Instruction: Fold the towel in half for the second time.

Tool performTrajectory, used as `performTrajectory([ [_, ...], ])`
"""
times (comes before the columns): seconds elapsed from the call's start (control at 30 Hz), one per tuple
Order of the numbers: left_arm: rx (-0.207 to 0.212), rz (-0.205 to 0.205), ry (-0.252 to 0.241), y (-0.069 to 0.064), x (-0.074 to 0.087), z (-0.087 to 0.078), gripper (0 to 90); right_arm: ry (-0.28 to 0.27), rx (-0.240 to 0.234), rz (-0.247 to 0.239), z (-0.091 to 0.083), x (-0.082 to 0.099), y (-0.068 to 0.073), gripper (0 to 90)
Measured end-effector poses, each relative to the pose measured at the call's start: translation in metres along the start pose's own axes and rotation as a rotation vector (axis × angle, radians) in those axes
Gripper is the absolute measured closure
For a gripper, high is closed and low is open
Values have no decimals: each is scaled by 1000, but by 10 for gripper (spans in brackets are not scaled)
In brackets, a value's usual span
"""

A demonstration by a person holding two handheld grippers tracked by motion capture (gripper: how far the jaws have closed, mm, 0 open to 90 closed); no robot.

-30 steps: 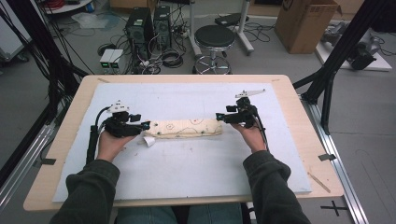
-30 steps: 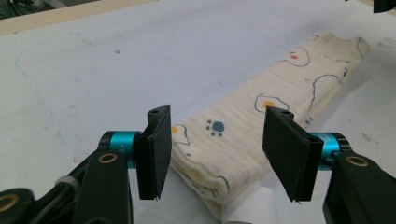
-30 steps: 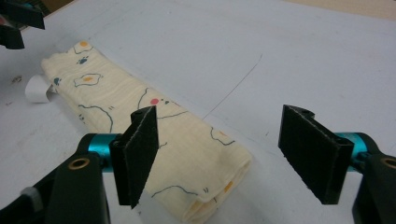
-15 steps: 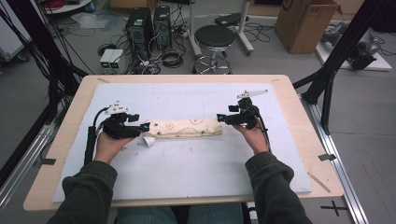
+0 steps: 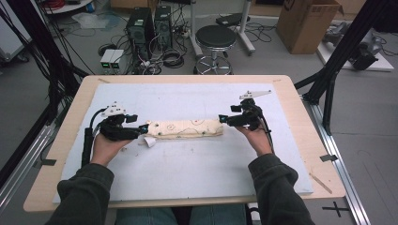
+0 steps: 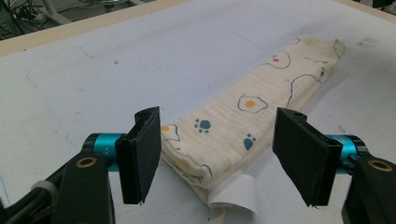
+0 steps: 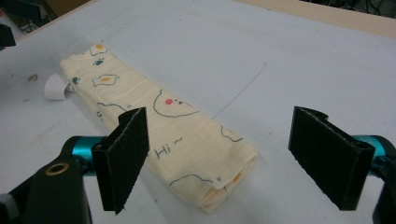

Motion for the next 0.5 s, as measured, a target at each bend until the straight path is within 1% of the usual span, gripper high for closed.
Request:
performTrajectory([
  [0.03, 3, 3, 0, 0, 0, -1, 331, -6, 5, -11, 0, -1, -1, 195],
  [0.07, 0, 1, -3, -1, 0, -2, 331, -5, 2, -2, -1, -1, 1, 194],
  [0.23, 0, 13, -3, -3, 0, -5, 323, -8, 4, -9, -6, -2, 3, 187],
  [0.27, 1, 7, -7, -4, 0, -5, 322, -8, 5, -14, -6, -2, 3, 185],
  [0.4, -1, 20, -5, -4, 1, -8, 318, -9, 7, -15, -9, -2, 4, 182],
  [0.5, -3, 22, -5, -4, 1, -11, 312, -13, 6, -27, -10, -3, 5, 180],
])
Point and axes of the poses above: each handheld gripper's, and its own axes: z roughly forward along the jaws, x roughly out of its underside, y roughly to its left, the point moved 9 cm from there along z, roughly forward along the jaws, and after that the axes turned 8 degrees about -z, right-handed, at the moved point
